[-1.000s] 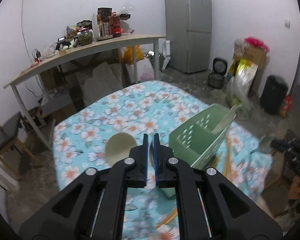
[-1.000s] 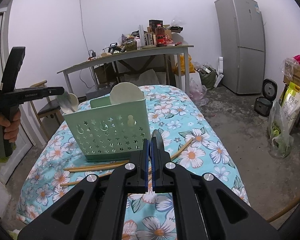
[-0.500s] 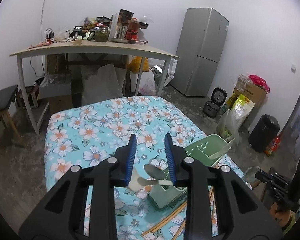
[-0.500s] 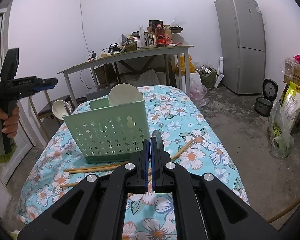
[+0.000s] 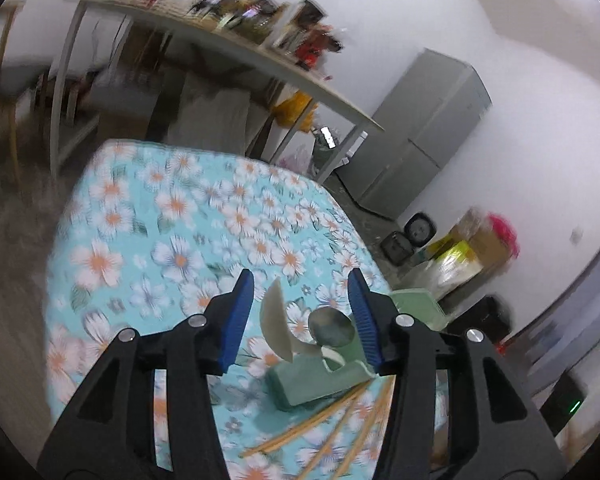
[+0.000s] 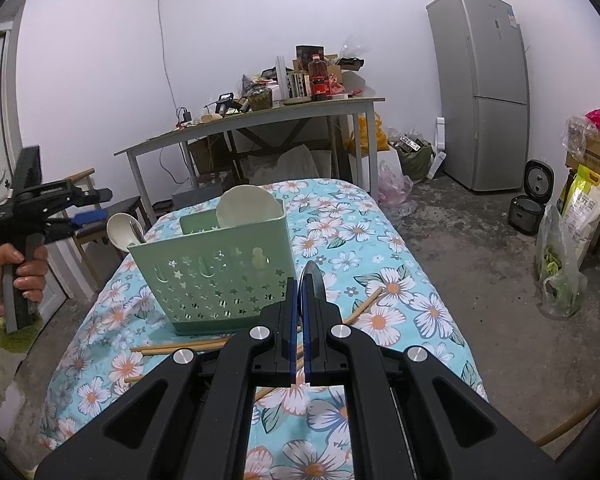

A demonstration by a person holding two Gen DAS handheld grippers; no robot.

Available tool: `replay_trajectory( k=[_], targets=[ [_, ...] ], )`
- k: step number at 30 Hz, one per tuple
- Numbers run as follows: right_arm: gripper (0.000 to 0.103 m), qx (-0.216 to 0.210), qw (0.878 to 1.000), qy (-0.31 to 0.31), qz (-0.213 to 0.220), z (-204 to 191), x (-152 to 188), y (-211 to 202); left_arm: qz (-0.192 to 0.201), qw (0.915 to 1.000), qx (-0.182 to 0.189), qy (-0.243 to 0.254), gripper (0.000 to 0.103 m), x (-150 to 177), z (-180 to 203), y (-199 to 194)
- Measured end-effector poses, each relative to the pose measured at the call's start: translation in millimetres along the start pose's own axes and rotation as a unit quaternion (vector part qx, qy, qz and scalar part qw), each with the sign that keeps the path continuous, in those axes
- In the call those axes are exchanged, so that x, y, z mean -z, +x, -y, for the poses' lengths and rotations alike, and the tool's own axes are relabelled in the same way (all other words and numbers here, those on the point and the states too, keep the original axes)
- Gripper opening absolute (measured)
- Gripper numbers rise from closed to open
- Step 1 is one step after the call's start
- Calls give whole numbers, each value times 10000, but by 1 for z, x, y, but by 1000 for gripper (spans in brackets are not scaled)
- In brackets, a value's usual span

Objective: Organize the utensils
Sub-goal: 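Lower the small spoon into the holder and open the left tool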

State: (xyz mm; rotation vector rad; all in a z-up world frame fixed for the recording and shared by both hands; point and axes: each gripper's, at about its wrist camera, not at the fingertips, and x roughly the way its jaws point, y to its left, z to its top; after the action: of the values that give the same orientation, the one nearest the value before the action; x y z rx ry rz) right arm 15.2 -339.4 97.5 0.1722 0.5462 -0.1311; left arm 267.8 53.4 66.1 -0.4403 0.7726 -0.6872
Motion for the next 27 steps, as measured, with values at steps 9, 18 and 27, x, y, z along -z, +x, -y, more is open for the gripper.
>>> replay_trajectory(
  k=[9, 18, 27],
  targets=[
    [2, -18, 10000, 11, -59, 0, -2, 2, -329, 9935, 826, -713, 37, 8, -14, 24],
    [2, -33, 9999, -19, -102, -2, -2, 5, -353, 9946, 969, 118, 28, 12, 27, 28],
    [2, -19, 10000, -85, -45, -4, -5, 1, -69, 9958, 875, 260, 40, 17, 26, 11]
  ],
)
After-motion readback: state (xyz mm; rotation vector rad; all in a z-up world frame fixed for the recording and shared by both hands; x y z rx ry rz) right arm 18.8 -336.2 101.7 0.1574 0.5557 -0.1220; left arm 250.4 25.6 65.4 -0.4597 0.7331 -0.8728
